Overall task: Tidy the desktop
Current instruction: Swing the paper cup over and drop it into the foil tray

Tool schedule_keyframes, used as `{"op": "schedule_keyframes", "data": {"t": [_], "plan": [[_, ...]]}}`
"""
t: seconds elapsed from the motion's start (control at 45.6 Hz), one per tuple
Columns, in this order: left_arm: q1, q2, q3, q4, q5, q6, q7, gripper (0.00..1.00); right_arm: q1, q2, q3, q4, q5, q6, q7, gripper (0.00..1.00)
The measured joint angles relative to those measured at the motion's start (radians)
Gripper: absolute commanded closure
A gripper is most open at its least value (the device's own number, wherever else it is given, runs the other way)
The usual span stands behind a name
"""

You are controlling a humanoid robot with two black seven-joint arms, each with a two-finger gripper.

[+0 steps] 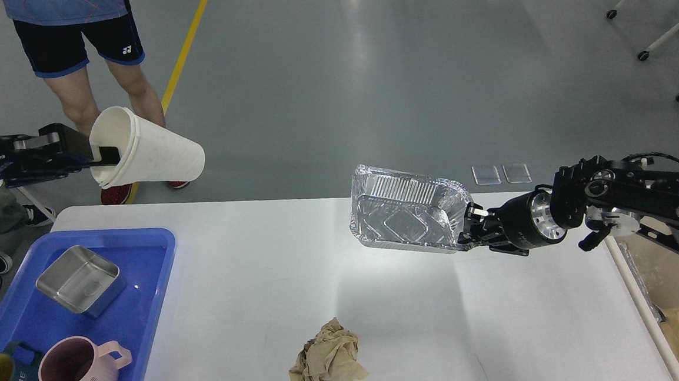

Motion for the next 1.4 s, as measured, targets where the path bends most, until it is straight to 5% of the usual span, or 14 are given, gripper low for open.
{"op": "schedule_keyframes", "data": {"t": [0.241, 0.504, 1.031, 1.403], "plan": [[-0.187, -0.226, 0.122, 0.076, 0.051, 0.008, 0.037, 0.98, 0.000, 0.015, 0.000, 0.000, -0.001, 0.000, 0.000, 1.00], [-0.373, -0.619, 0.307, 0.298, 0.086, 0.045, 0.042, 0.98, 0.002, 0.029, 0.000, 0.000, -0.001, 0.000, 0.000, 1.00], [-0.356, -1.089, 0.319, 0.656, 0.253, 0.092, 0.042, 0.96, 0.002, 0.021, 0.014, 0.002, -0.001, 0.000, 0.000, 1.00], [-0.266, -1.164, 0.318, 0.690, 0.299, 0.133, 0.041, 0.89, 0.003, 0.021, 0.017, 0.003, -0.001, 0.000, 0.000, 1.00]]}}
